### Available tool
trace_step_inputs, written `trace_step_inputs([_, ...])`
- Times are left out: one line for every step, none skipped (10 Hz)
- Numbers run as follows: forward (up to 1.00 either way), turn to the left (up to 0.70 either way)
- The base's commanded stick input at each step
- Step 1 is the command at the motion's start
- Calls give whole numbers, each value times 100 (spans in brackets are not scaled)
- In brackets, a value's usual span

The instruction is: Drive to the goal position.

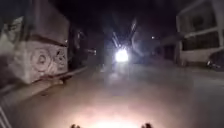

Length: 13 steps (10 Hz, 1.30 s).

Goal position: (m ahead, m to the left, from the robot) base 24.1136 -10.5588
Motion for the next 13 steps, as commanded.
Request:
trace_step_inputs([85,0])
trace_step_inputs([85,0])
trace_step_inputs([85,0])
trace_step_inputs([85,0])
trace_step_inputs([85,0])
trace_step_inputs([85,0])
trace_step_inputs([85,0])
trace_step_inputs([85,0])
trace_step_inputs([85,0])
trace_step_inputs([85,0])
trace_step_inputs([85,0])
trace_step_inputs([85,0])
trace_step_inputs([85,0])
